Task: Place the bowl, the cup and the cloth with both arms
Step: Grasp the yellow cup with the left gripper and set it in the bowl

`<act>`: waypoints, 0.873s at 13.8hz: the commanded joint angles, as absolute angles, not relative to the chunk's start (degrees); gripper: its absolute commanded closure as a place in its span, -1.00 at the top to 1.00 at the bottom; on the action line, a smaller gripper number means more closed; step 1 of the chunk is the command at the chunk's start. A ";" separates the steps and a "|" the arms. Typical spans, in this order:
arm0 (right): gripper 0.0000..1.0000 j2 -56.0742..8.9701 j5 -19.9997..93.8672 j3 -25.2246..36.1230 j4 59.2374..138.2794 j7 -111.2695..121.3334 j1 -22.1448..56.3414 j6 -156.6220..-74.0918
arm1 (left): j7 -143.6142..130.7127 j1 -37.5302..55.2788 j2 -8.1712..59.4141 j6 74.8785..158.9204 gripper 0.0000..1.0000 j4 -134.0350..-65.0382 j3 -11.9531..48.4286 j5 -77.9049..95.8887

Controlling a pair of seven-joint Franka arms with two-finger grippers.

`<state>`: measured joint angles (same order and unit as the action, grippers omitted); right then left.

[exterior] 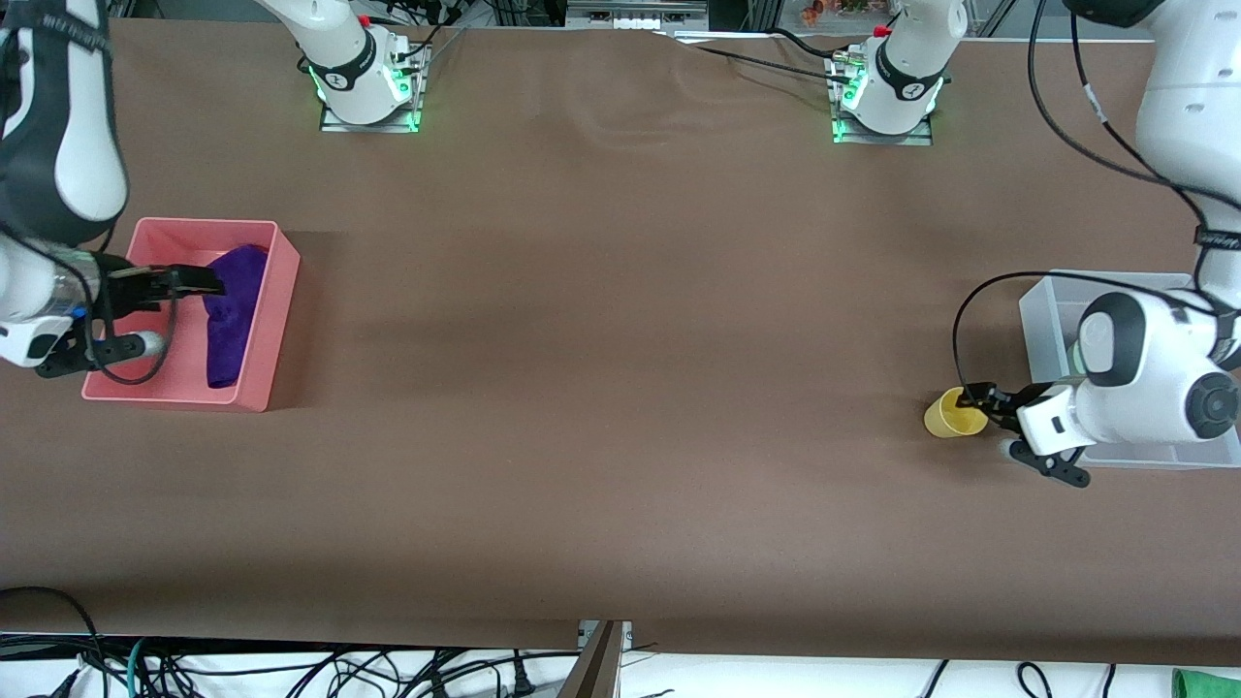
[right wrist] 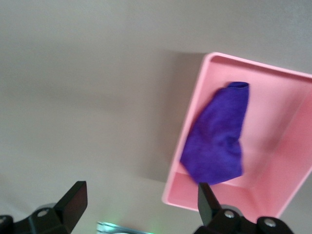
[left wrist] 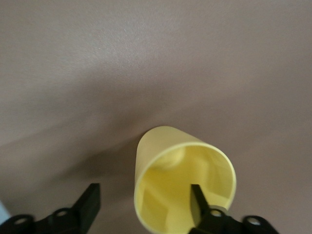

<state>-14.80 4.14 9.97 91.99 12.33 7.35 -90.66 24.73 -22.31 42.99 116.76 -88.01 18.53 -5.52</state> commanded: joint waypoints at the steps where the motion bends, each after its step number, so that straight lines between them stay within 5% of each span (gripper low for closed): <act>1: 1.00 -10.38 4.31 7.39 91.50 7.21 6.94 -89.74 | 23.64 -21.45 42.63 116.28 -1.00 -87.01 18.46 -4.66; 6: 1.00 -4.14 -0.87 7.91 87.72 7.03 6.86 -88.68 | 24.78 -21.71 39.65 113.31 -1.00 -86.49 18.11 -4.92; 12: 1.00 -3.16 -2.99 5.45 88.51 -0.69 6.77 -87.19 | 34.15 -26.35 27.95 94.58 -1.00 -86.31 17.23 -15.52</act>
